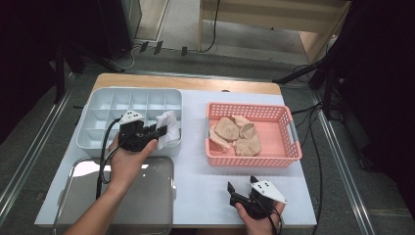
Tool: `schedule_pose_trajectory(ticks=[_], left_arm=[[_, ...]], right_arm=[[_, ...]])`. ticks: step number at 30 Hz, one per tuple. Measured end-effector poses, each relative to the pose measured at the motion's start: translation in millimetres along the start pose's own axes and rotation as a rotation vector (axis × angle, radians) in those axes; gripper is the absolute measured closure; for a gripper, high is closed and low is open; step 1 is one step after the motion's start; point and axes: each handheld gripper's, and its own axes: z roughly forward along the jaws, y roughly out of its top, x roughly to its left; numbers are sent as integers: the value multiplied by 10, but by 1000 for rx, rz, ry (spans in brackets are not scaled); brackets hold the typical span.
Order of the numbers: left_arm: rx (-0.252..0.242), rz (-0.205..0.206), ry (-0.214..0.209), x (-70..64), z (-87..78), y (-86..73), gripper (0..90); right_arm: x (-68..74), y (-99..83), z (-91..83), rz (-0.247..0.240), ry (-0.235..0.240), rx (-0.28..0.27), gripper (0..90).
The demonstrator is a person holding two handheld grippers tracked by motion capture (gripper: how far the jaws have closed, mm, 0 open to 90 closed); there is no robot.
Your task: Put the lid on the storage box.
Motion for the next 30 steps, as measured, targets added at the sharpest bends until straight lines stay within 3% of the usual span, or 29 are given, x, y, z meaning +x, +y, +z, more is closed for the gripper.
schedule_pose_trajectory(ticks=[11,17,26,30], left_arm=[[45,-24,41,106,199,-18,723],[66,-45,29,111,327,-38,720],[112,-42,16,87,440,-47,698],[134,-59,-15,105,451,-54,681]], right_arm=[[-6,0,0,-4,3,-2,156],[-8,0,0,-3,2,-3,157],[-8,-1,2,-2,2,-3,159],[-8,-1,2,-3,2,-2,160]])
